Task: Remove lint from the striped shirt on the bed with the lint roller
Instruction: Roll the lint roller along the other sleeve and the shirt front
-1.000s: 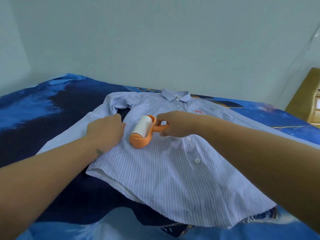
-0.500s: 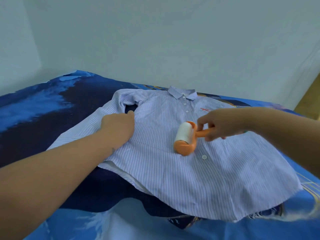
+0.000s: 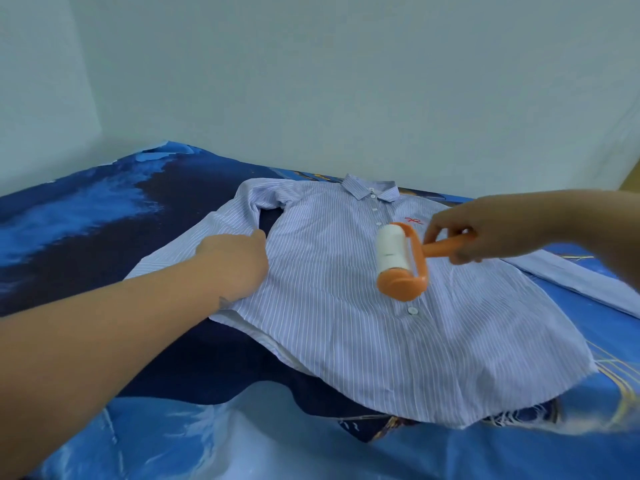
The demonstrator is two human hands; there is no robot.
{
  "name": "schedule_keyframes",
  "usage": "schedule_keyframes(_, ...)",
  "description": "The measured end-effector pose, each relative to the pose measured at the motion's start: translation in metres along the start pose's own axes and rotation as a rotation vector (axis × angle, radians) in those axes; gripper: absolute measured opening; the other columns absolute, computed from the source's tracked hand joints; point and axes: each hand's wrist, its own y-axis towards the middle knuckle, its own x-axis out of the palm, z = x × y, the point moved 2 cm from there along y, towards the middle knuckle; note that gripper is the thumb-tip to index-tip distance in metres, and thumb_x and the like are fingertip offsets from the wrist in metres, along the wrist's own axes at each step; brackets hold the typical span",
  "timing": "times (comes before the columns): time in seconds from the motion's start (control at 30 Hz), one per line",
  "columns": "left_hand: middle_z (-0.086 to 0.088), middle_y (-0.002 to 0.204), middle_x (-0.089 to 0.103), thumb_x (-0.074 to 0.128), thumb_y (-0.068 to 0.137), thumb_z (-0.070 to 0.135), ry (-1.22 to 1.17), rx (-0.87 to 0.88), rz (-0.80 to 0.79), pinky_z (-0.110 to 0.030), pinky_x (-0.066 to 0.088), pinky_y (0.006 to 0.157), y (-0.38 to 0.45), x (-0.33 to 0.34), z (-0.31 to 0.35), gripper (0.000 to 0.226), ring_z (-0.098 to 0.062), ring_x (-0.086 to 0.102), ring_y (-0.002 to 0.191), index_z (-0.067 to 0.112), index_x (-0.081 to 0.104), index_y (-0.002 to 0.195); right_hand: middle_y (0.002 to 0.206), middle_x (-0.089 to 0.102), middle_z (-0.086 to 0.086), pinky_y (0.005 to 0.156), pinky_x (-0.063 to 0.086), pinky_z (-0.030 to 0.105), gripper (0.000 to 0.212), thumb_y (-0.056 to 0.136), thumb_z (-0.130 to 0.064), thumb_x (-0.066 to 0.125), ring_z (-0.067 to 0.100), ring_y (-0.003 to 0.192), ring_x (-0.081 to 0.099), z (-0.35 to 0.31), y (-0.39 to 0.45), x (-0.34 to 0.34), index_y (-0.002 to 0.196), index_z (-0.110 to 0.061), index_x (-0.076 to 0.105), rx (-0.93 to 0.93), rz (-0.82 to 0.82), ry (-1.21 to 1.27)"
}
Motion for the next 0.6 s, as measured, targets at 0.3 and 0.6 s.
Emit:
schedule_keyframes(0.3,0.0,0.063,0.043,0.036,0.088,0.002,0.06,0.015,0.026,-0.029,0.025,0.043,-0.018,-0.006,-0.003,0.04,-0.017,0.041,0.05,0.011,0.035,0.127,0.083,0.053,-0.021,0.06,0.034,0.019,0.03,0.086,-0.036,0.064,-0.002,0.074,0.05,-0.087,0.045,0.024,0.113,-0.045,0.056,-0.217,0.042,-0.04)
schedule_keyframes(0.6,0.003,0.065,0.044,0.035,0.094,0.026,-0.087,0.058,0.035,-0.031,0.026,0.047,-0.025,-0.003,-0.016,0.008,-0.016,0.041,0.053,0.021,0.028,0.095,0.079,0.068,-0.009,0.055,0.042,0.023,0.03,0.085,-0.038,0.064,0.001,0.059,0.062,-0.134,0.064,0.022,0.114,-0.04,0.06,-0.331,0.066,-0.015)
